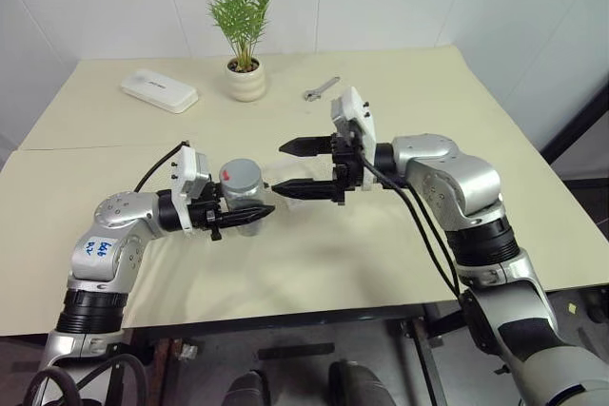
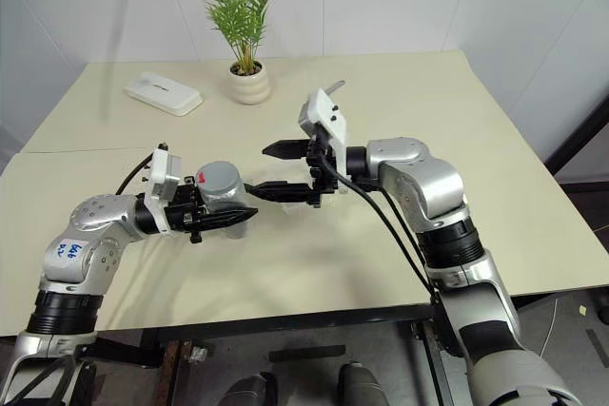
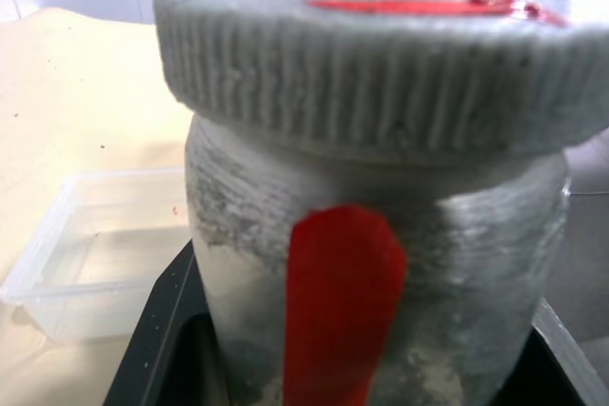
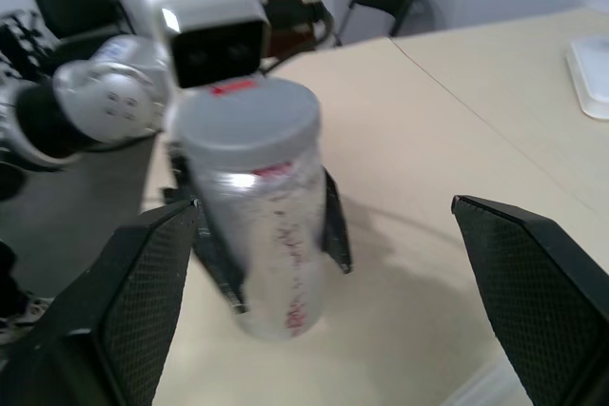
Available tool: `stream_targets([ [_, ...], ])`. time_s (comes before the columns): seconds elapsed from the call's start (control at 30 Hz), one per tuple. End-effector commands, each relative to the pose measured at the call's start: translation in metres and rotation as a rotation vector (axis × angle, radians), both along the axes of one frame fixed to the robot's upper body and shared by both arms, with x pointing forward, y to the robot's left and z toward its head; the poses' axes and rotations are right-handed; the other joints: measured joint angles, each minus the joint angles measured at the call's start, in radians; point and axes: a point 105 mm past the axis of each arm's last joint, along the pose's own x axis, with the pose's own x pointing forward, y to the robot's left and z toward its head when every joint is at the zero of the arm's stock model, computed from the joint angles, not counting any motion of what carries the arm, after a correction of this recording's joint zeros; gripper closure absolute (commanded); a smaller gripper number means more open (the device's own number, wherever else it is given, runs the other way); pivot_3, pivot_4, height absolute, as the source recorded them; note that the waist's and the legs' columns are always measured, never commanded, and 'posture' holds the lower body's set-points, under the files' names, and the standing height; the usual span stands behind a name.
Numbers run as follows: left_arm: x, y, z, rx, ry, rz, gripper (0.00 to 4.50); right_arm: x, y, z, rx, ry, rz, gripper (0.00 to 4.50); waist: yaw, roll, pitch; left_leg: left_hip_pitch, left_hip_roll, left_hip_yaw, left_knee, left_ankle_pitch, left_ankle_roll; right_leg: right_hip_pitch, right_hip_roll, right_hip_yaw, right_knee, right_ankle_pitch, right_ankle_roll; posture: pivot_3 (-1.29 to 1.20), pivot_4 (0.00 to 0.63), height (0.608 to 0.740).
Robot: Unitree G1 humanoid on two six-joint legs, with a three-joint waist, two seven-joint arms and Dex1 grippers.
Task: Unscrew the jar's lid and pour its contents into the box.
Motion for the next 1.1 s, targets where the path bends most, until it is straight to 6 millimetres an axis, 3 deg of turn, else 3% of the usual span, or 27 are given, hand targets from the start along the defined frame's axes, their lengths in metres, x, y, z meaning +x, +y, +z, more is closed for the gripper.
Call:
stream_targets([
  [0.03, -0.004, 0.001, 0.012, 0.000, -0.062, -0.005, 2.54, -0.012, 0.003, 0.017, 0.049, -0.034, 0.056, 0.02, -0.001, 0.000, 0.000, 0.000, 0.000, 0.000, 0.000, 0.000, 0.000, 0.000, 0.000, 0.000, 0.000, 0.000, 0.000, 0.00, 0.150, 0.740],
  [0.47, -0.005, -0.006, 0.010, -0.002, -0.055, -0.021, 2.54, -0.020, 0.049, 0.011, 0.026, -0.030, 0.097, 0.02, -0.001, 0.000, 0.000, 0.001, 0.000, 0.000, 0.000, 0.000, 0.000, 0.000, 0.000, 0.000, 0.001, 0.000, 0.000, 0.00, 0.150, 0.740],
  [0.8, -0.005, -0.007, 0.010, -0.007, -0.056, -0.023, 2.54, -0.017, 0.061, 0.011, 0.036, -0.032, 0.082, 0.02, -0.001, 0.000, 0.000, 0.000, 0.000, 0.000, 0.000, 0.000, 0.000, 0.000, 0.000, 0.000, 0.002, 0.000, 0.000, 0.00, 0.150, 0.740],
  [0.9, -0.005, -0.008, 0.010, -0.009, -0.056, -0.024, 2.54, -0.017, 0.062, 0.015, 0.053, -0.025, 0.082, 0.54, -0.001, 0.000, 0.000, 0.000, 0.000, 0.000, 0.000, 0.000, 0.000, 0.000, 0.000, 0.000, 0.002, 0.000, 0.000, 0.00, 0.150, 0.740],
  [1.03, -0.005, -0.008, 0.009, -0.010, -0.055, -0.025, 2.54, -0.019, 0.063, 0.019, 0.072, -0.022, 0.092, 1.87, -0.001, 0.000, 0.000, 0.000, 0.000, 0.000, 0.000, 0.000, 0.000, 0.000, 0.000, 0.000, 0.002, 0.000, 0.000, 0.00, 0.150, 0.740],
  [1.1, -0.005, -0.009, 0.009, -0.011, -0.055, -0.025, 2.54, -0.022, 0.064, 0.023, 0.094, -0.014, 0.105, 1.96, -0.001, 0.000, 0.000, 0.000, 0.000, 0.000, 0.000, 0.000, 0.000, 0.000, 0.000, 0.000, 0.002, 0.000, 0.000, 0.00, 0.150, 0.740],
])
